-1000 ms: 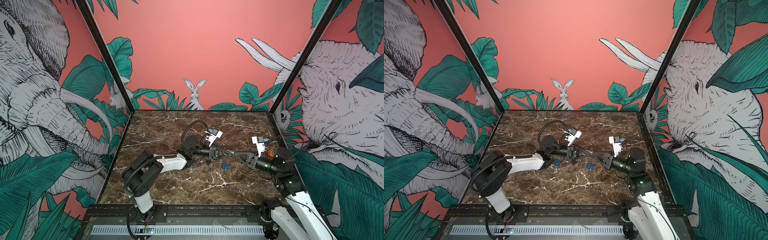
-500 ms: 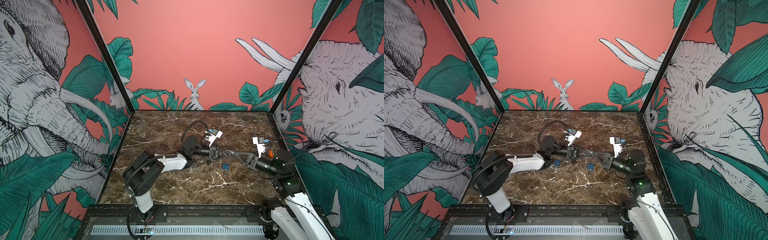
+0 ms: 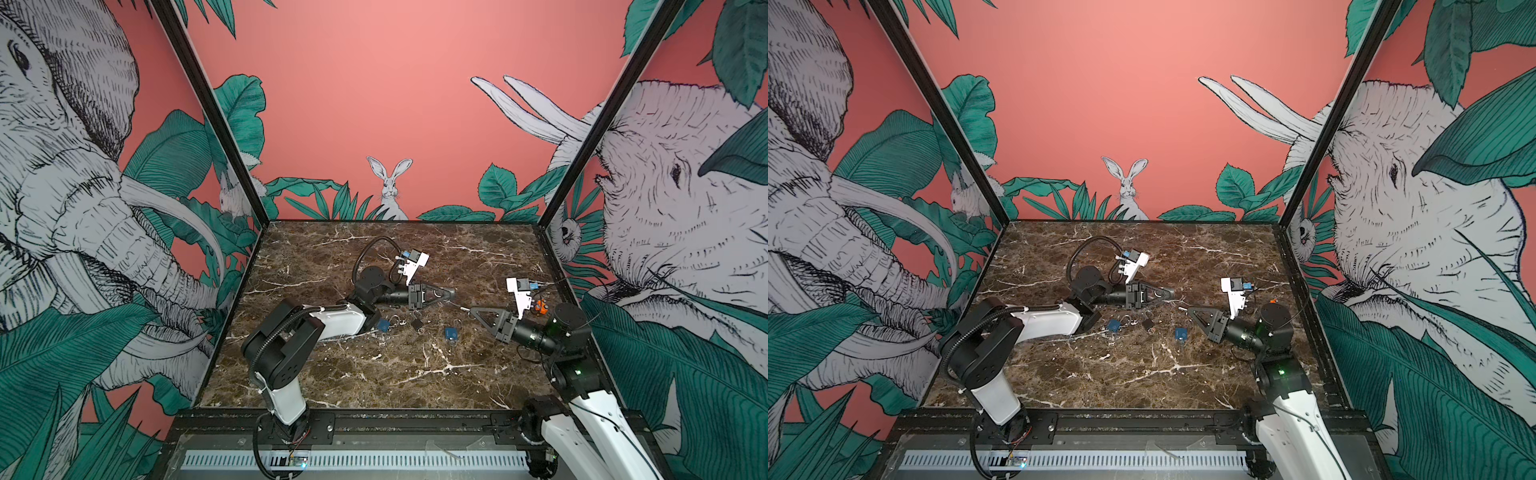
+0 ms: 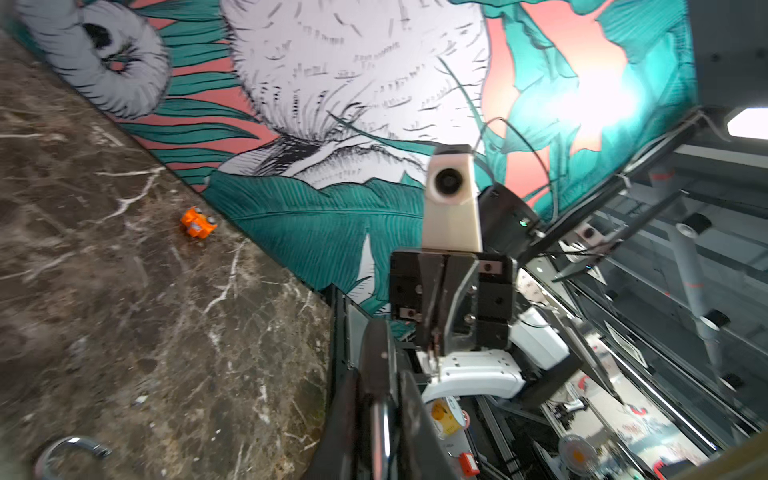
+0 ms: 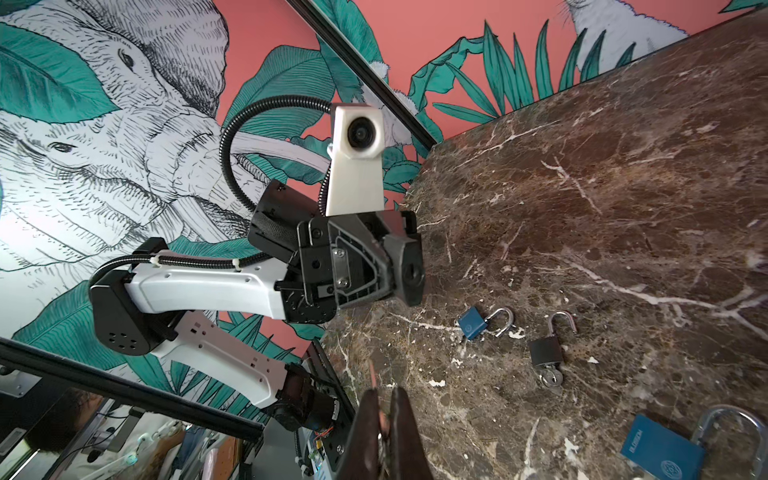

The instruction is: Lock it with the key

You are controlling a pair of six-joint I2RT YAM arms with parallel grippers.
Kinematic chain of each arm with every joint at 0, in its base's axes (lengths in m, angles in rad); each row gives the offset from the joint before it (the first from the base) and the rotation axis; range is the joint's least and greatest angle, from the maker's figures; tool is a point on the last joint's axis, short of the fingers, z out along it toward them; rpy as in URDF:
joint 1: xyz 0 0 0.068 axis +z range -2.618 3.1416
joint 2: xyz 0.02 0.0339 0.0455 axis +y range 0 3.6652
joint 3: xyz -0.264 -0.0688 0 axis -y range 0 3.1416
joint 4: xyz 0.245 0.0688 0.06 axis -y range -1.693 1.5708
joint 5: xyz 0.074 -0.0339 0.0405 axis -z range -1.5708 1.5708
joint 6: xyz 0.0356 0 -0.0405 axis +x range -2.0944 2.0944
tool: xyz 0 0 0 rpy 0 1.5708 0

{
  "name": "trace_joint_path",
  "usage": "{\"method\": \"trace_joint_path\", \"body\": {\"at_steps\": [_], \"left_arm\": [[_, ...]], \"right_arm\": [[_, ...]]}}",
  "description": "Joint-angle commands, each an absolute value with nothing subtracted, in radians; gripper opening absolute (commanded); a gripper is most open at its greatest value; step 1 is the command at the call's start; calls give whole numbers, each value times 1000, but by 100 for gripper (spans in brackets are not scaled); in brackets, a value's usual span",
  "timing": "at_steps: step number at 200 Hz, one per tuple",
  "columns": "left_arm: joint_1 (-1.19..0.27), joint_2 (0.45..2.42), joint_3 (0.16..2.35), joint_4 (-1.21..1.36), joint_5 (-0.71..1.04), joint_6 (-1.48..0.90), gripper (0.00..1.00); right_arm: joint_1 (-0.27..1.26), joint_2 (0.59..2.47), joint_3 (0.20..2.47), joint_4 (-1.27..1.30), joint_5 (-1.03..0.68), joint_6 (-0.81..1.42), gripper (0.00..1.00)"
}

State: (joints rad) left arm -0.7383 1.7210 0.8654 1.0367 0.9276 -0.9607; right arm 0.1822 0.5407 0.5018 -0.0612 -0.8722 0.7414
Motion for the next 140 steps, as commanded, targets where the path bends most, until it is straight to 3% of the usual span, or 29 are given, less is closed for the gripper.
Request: {"method": "trace_joint_path", "body": {"at_steps": [1,42,140], "left_arm": [[-742,1661,910,584,812,-693,0],[-744,1650,1009,162,690,-494,0],[-786,1669,1043,156,703,-442,0]], "right_arm": [[173,517,553,-239,-729,650,0],[174,536,581,-394,-488,602,0],[174,628,405,-206,-299,679,0]]}}
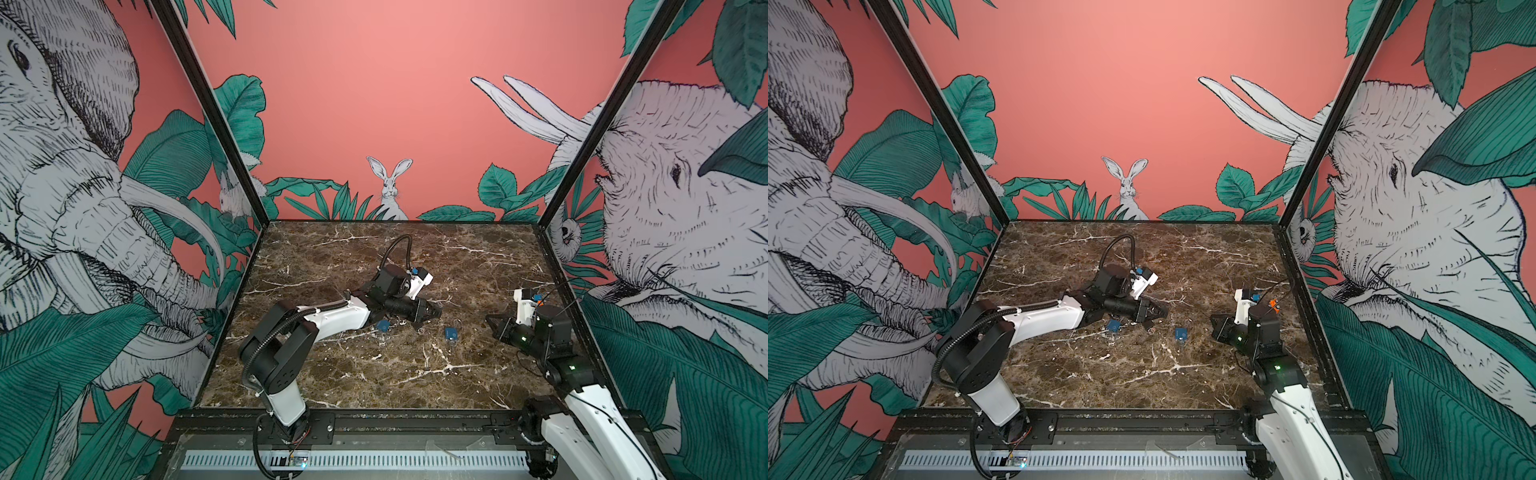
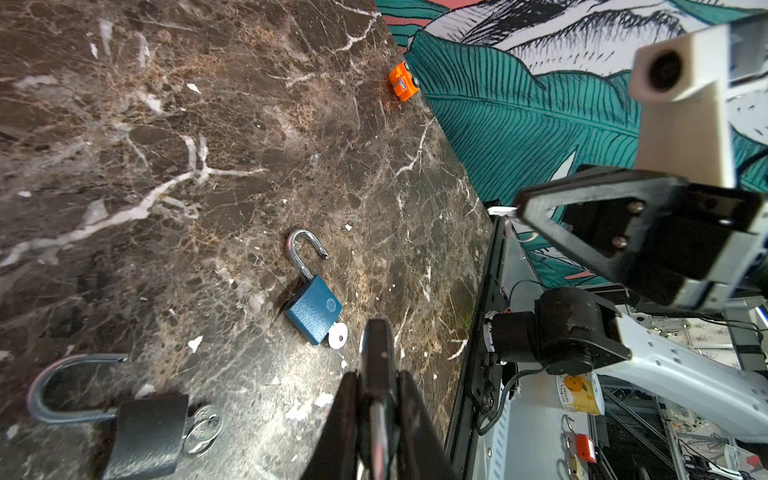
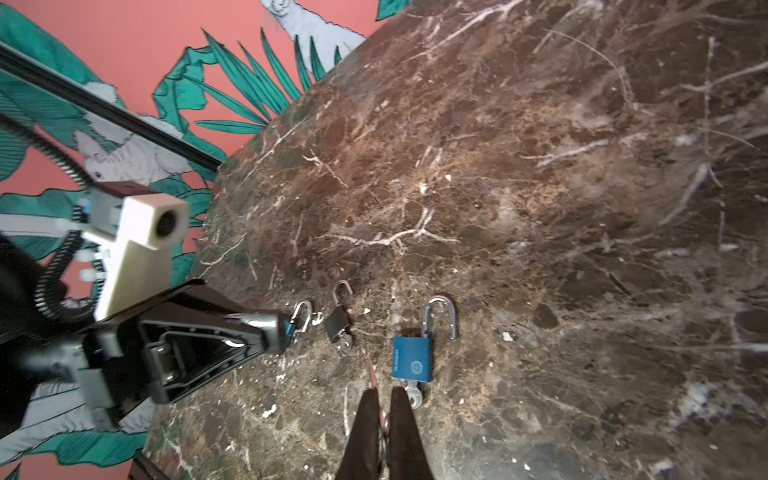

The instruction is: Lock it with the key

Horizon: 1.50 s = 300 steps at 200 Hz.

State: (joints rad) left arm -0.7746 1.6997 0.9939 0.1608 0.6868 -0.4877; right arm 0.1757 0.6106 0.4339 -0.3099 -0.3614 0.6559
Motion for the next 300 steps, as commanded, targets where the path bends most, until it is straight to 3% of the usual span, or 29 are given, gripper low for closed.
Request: {"method": "trace_joint_path", "body": {"at_steps": [1,74,149,230,300], "left_arm": [[-786,1670,1045,156,704,-441,0],[-847,1836,1266,46,837,-336,0],[-888,2004,1468,-103,901,-269,0],[-918,2122,1592,-174,942,-244,0],[-939,2197,1690,-299,943,-174,0]], "right_arm": [[174,629,404,-202,-298,679,0],[165,811,312,-6,-199,675,0],[95,1093,251,275,-205,716,0],[39,1176,211,381,-204,740,0],[21,1190,218,320,-193,769,0]]}}
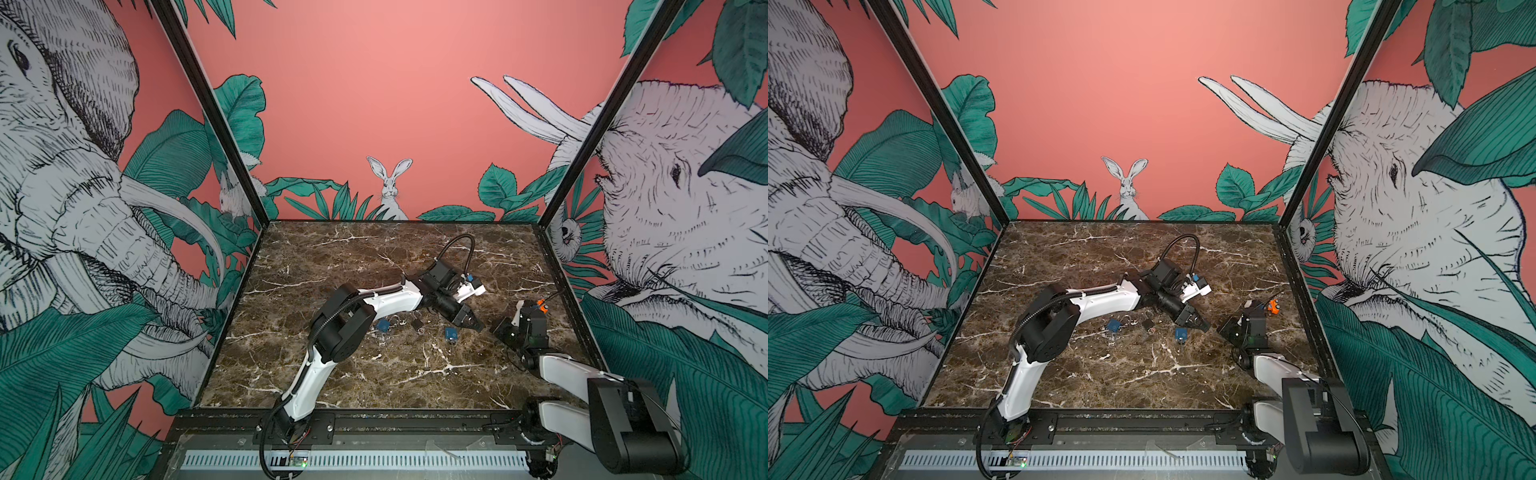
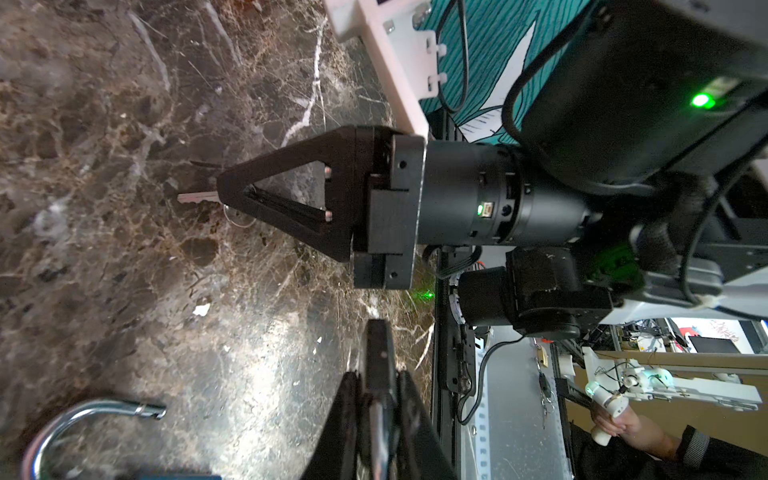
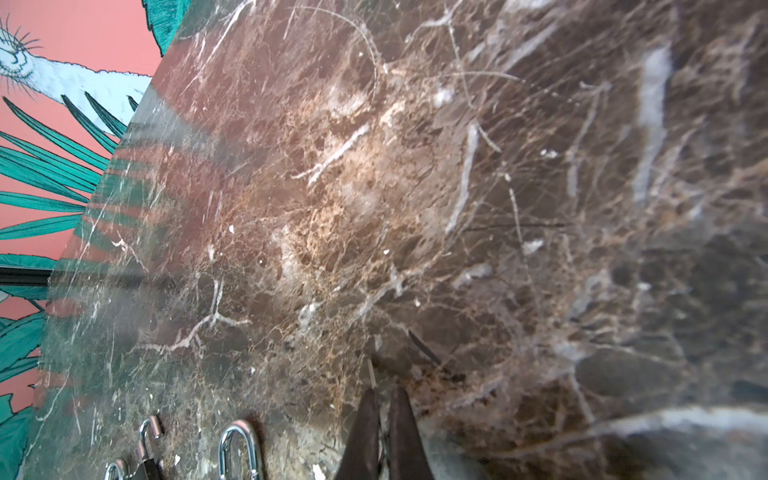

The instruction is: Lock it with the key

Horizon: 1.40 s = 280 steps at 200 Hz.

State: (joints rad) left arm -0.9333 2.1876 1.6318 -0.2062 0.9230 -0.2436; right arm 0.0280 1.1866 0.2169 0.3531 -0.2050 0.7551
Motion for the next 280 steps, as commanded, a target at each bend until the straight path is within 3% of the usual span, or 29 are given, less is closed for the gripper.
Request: {"method": "trace_joint_path", "body": {"at_steps": [1,45,81,184,280], "left_arm": [[-939,2197,1692,-304,942,-170,0],[-942,2233,1752,-427,897,-75,0],[-948,2255,1781,-454,900,-58,0],[-962,2466,2100,-712,835,89,0],[-972,2635,2388,-890,833,160,0]], "right_arm": [[20,1190,218,317,-192,769,0],[20,1169,219,245,-175,786,19],[18,1136,215,216,-159,781,24],[11,743,262,-100,-130,735,28],[10,741,265,-98,-178,748,28]]}}
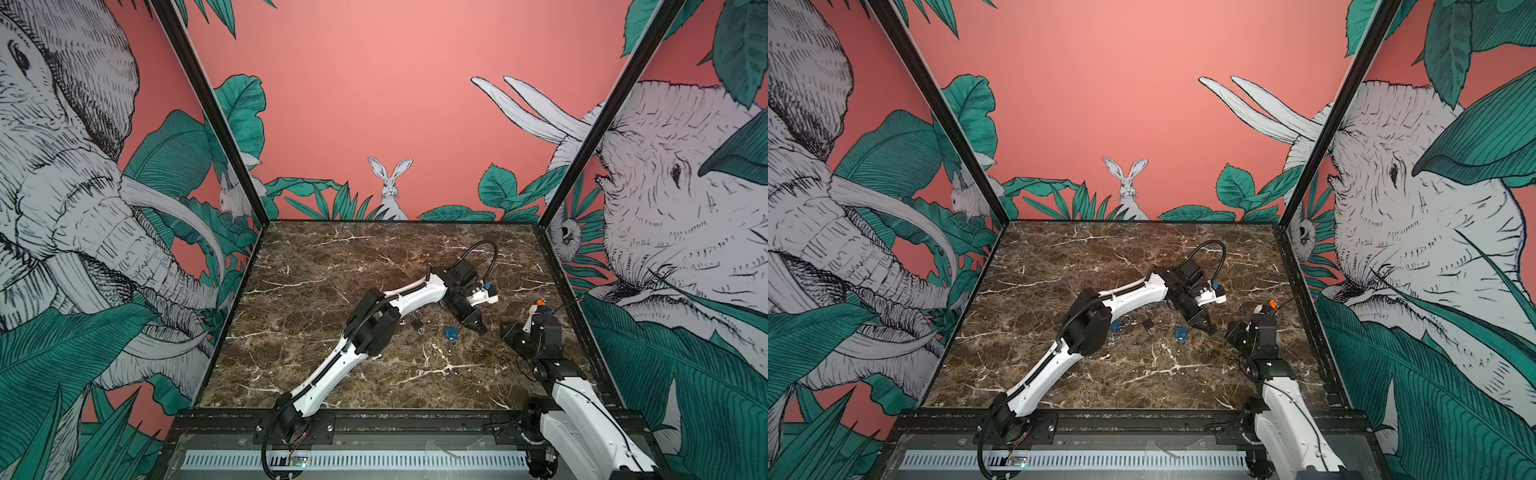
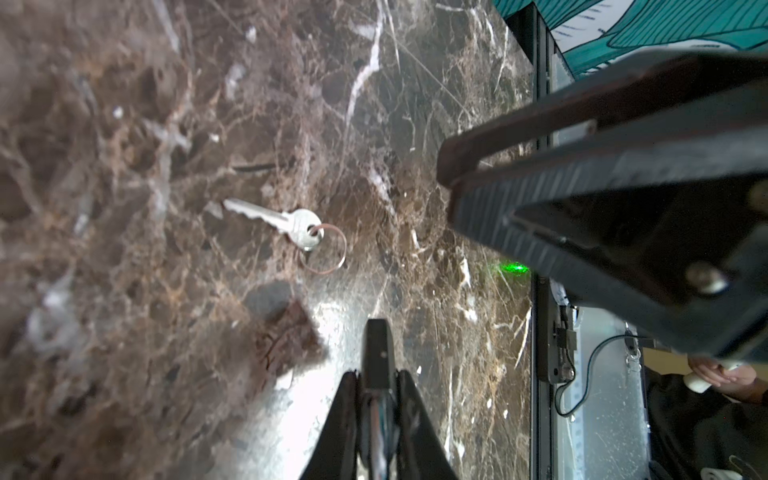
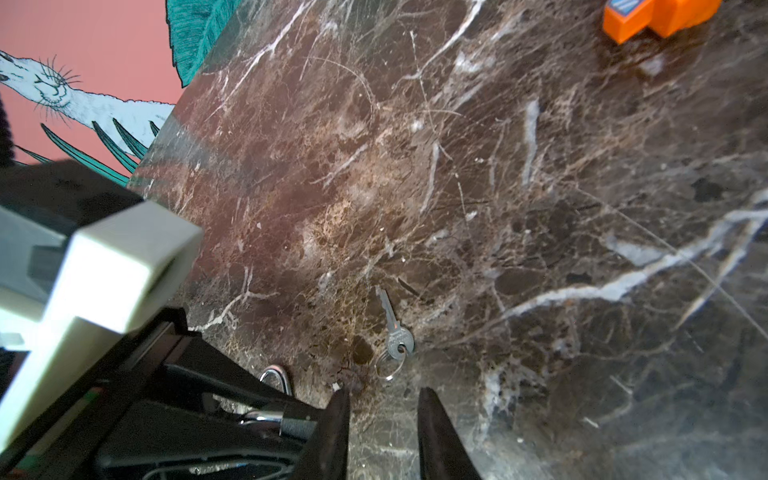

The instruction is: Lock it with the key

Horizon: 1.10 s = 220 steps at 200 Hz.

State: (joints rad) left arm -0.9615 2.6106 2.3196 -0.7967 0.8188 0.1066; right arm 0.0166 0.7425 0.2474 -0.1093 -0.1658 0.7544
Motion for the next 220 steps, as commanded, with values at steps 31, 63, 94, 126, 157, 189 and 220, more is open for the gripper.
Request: {"method": "trace_joint_path", "body": {"at_steps": [31,63,94,126,157,189,220], "left_arm": [[-978,2667,2409,-906,830,175,0],[-980,2686,2427,-898,813,163,0],[-985,2689,2432,-880,751,150,29],[-985,2691,2462,-865,699,135,33],[-984,2693,2497,-839,668,113,37],[-980,2666,2489,-804,612,94,42],[-956,2608,2451,-722,536,56,48]], "right_arm": [[11,737,264,-100,-192,750,28],[9,745,265,-91,-212,759,32],[9,728,262,-97,-223,765,37],[11,716,262,-104,-224,763,38],[10,712,258,-105,-235,764,38],[10,679,262,-133,-235,756,39],[11,667,274,-145,-254,747,40]]}}
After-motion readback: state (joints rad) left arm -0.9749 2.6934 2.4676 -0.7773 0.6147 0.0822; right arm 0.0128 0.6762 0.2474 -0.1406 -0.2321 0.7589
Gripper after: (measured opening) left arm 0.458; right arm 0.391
